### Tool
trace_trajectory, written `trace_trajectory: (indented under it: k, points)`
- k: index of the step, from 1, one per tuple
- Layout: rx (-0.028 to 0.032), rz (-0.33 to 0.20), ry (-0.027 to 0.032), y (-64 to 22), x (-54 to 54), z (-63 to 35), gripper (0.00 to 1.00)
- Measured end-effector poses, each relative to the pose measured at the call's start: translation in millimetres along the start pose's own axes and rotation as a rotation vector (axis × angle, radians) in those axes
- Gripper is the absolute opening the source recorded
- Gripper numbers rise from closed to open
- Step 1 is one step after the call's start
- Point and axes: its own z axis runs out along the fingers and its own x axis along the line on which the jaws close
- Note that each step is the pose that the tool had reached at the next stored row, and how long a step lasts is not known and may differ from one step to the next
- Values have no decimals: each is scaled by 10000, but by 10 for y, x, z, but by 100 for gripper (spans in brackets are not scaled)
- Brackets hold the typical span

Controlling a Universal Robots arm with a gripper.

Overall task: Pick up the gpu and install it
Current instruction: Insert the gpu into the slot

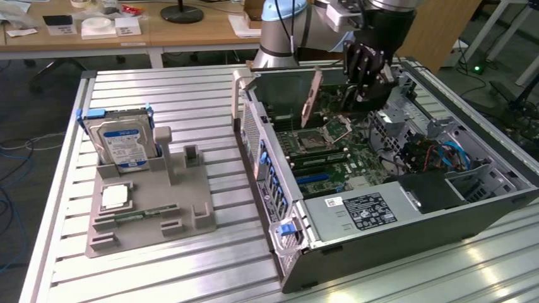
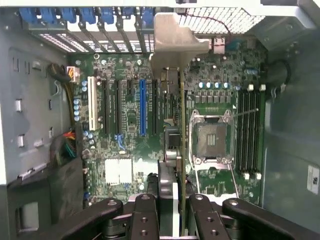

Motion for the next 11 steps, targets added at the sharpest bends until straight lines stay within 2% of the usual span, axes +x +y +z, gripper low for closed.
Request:
trace_trajectory:
  k: [4, 5, 6, 9, 10, 11]
  points:
    - [4, -156, -3, 38, 2, 72, 28]
    - [38, -164, -4, 49, 1, 86, 28]
    - [90, -177, -4, 55, -1, 96, 28]
    - [318, -190, -8, 89, 0, 119, 28]
    - [360, -189, -9, 120, 0, 131, 28]
    - [376, -190, -8, 160, 1, 149, 28]
